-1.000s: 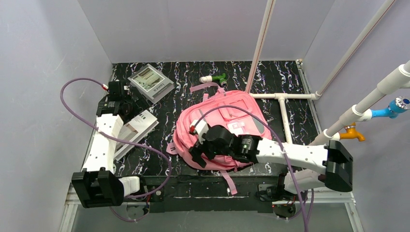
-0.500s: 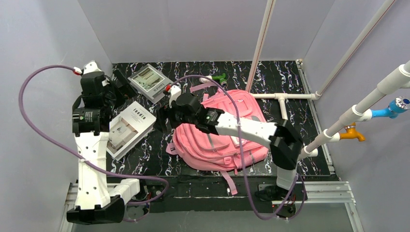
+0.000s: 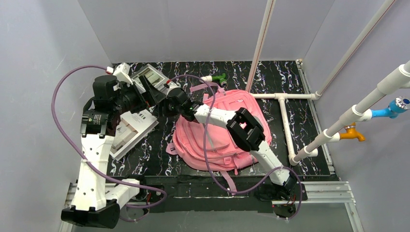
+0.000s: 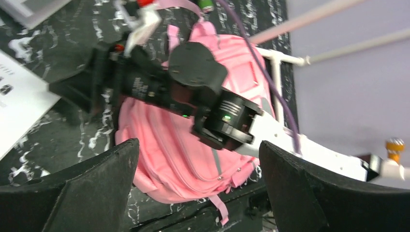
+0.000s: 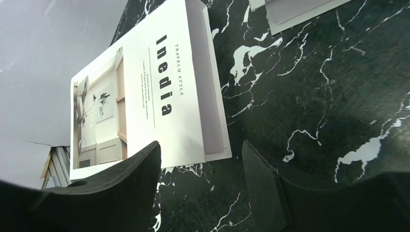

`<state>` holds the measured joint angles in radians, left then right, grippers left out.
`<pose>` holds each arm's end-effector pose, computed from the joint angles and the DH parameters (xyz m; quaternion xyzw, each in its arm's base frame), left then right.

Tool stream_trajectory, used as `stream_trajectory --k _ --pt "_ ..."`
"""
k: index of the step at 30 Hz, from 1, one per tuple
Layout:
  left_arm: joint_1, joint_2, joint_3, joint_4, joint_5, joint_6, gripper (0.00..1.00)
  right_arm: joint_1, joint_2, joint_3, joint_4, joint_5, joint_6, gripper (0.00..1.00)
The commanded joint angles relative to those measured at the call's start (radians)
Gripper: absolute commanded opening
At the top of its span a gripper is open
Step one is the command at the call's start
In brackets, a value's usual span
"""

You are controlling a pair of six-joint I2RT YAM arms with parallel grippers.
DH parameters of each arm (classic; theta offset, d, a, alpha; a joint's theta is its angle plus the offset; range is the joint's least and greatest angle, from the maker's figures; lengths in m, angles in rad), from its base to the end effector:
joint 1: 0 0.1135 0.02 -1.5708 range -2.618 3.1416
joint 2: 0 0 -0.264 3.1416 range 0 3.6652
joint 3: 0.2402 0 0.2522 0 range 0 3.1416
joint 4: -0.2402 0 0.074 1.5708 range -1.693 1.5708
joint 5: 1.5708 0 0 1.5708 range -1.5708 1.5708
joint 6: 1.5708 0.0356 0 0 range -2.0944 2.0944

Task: Pack the student bag
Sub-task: Pick up the book from the center of the board.

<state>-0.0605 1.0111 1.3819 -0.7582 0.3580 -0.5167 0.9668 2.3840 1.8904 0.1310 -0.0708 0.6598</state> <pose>0.1847 -0.0237 0.4413 -0.0879 0.8180 -0.2979 0.4841 0.3150 0.4610 0.1928 -0.1456 0.8098 0.4325 0.3689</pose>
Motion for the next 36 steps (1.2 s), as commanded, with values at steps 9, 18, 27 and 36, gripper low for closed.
stream_trajectory --k 9,18,27,36 --pt "-0.051 -0.02 0.069 0.033 0.13 0.032 0.91 -0.007 0.125 0.116 0.026 -0.115 0.078 0.51" --pt "-0.053 -0.01 0.067 0.028 0.125 0.047 0.91 -0.007 0.125 0.068 0.156 -0.203 0.183 0.4" --pt "-0.053 0.0 0.048 0.025 0.113 0.062 0.91 -0.012 0.106 0.02 0.278 -0.256 0.292 0.09" --pt "-0.053 -0.02 0.019 -0.017 0.036 0.087 0.93 -0.043 0.02 0.005 0.328 -0.326 0.306 0.01"
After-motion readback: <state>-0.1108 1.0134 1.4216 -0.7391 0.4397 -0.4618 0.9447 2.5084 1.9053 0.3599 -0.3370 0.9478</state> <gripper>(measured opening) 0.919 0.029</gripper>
